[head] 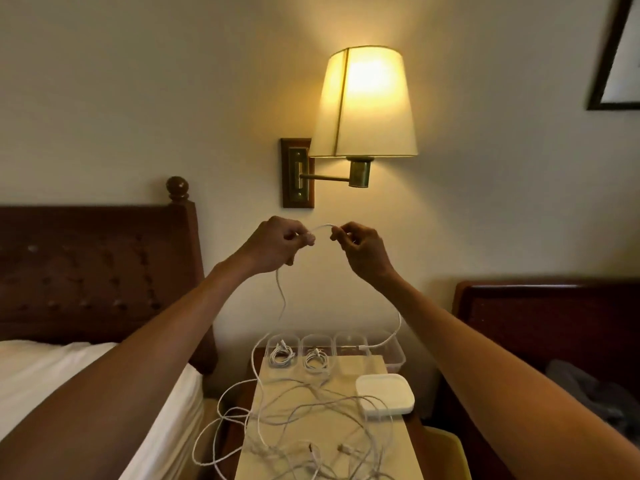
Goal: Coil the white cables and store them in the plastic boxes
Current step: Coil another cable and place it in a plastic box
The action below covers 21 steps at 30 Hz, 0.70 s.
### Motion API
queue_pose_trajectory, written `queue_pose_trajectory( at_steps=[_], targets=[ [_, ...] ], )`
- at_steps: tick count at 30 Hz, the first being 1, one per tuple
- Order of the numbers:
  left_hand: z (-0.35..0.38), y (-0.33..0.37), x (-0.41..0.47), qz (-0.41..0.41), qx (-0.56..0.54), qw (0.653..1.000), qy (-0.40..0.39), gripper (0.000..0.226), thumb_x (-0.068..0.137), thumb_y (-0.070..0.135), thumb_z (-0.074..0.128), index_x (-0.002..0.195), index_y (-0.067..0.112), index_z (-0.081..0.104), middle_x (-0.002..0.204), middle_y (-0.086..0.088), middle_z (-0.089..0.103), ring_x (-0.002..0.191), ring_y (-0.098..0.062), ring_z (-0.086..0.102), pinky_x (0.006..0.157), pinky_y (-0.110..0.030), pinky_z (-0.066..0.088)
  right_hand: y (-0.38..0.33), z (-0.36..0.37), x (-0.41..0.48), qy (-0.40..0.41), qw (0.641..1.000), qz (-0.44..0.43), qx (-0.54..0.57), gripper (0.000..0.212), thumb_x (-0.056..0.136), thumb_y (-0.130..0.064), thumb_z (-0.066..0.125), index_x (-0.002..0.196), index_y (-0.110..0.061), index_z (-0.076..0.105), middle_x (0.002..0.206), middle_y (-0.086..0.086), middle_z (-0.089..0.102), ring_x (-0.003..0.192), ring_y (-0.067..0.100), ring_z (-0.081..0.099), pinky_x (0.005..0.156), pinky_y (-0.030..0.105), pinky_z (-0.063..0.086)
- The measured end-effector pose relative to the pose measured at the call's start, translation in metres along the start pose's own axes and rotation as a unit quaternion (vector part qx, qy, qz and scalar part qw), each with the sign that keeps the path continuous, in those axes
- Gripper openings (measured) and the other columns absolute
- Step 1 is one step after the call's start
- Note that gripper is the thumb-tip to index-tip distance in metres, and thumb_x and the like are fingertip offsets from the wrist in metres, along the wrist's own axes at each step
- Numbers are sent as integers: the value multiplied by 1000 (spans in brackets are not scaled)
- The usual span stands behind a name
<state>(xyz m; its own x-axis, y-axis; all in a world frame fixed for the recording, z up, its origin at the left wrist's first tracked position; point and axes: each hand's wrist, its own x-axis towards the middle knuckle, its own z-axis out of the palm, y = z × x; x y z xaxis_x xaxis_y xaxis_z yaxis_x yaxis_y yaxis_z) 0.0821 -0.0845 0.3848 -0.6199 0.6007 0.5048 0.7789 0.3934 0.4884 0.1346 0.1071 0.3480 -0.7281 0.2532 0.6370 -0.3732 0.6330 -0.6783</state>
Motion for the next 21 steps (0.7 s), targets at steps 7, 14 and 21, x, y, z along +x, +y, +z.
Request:
queue_pose_trajectory(
  at_steps=[7, 14, 21],
  targets=[
    [-53, -8, 19, -110, -24, 959, 261, 22, 99, 16, 50, 91, 15, 71, 84, -5, 70, 69, -23, 68, 55, -29, 57, -8, -18, -10, -126, 983, 100, 93, 45, 98, -43, 49, 73, -7, 62, 63, 4, 47, 50, 13, 39, 45, 23, 36],
    [-43, -16, 0, -158, 90, 983, -6, 68, 89, 29, 73, 146, 23, 36, 136, -17, 54, 124, -31, 53, 87, -31, 42, -33, -26, -5, -137, 982, 88, 100, 40, 102, -39, 43, 78, -10, 56, 64, 1, 42, 52, 10, 36, 45, 21, 30],
    [-6, 6, 3, -15, 112, 992, 54, 75, 84, 32, 77, 145, 28, 33, 153, -11, 36, 133, -33, 45, 103, -53, 46, -58, -31, 0, -167, 979, 85, 84, 40, 102, -37, 45, 72, -12, 53, 61, 0, 41, 49, 9, 32, 45, 21, 28]
  ],
)
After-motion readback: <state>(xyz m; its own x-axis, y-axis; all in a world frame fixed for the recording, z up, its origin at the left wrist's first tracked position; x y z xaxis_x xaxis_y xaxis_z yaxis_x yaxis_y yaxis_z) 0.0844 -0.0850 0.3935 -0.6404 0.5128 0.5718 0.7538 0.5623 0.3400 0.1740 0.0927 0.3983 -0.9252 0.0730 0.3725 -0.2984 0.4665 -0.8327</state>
